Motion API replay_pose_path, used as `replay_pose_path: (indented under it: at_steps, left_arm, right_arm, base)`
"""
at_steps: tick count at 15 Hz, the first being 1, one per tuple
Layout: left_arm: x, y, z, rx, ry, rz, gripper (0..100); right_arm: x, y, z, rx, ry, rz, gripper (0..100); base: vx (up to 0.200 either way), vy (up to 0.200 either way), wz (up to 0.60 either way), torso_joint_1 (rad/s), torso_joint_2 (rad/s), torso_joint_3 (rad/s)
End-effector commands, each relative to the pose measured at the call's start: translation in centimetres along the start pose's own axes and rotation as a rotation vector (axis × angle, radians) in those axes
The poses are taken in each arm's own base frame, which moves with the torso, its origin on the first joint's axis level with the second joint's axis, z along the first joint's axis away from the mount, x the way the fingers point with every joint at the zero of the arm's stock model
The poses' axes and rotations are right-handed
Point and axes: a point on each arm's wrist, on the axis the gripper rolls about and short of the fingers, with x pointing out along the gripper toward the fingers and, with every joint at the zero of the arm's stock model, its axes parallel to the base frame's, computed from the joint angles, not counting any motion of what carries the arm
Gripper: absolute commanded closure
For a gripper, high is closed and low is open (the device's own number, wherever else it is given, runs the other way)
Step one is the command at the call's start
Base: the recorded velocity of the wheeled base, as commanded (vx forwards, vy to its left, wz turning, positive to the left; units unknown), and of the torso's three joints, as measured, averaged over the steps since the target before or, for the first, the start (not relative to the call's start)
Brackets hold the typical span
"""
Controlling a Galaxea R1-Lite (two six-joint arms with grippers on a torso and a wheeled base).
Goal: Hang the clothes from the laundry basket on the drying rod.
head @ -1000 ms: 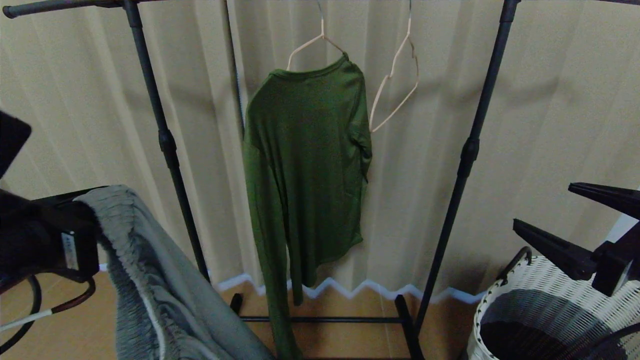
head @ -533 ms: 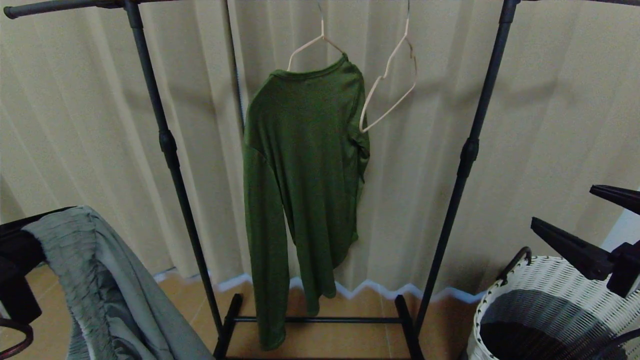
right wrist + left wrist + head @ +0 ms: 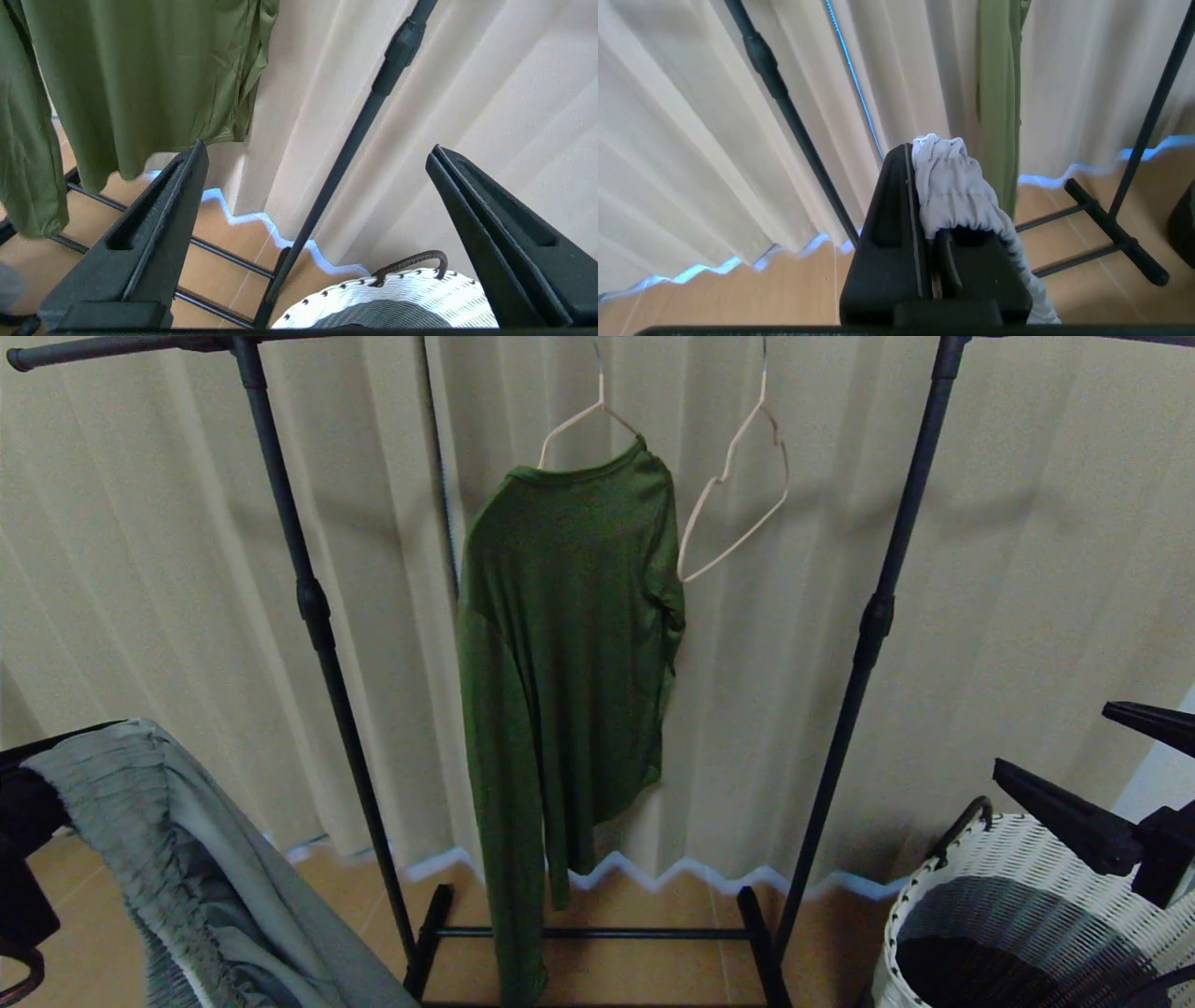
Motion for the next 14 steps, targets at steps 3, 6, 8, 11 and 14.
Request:
replay_pose_path:
  at_steps: [3,6,8,11,14]
  left_arm:
    - [0.18,-0.10,-0.29,0.004,0.014,-0.003,100]
    - [0.20,-0.13,-0.42,0.005,0.019,-0.004,100]
    - [0.20,-0.13,-0.42,0.007,0.019,-0.004,100]
    - [0.24,-0.14,-0.41,0.008,0.019,-0.004,100]
    - [0.36,-0.17,-0.48,0.011,0.024,-0.005,100]
  right_arm:
    - [0.02,0.03,-0.24,0.000,0.009,0.001,0]
    - [0.02,0.05,-0.33,-0.002,0.012,0.001,0]
    - [0.05,0.06,-0.34,-0.002,0.014,0.002,0]
    - [0.06,0.05,-0.30,0.000,0.012,0.001,0]
    - [0.09,0.05,-0.31,-0.002,0.014,0.002,0]
  base:
    - [0.000,0.000,0.00,0.000,0.00,0.000]
    - [0.000,0.000,0.00,0.004,-0.02,-0.011]
    - [0.000,0.000,0.00,0.041,-0.28,-0.241]
    - [0.000,0.000,0.00,0.097,-0.31,-0.321]
    - [0.000,0.000,0.00,0.110,-0.52,-0.318]
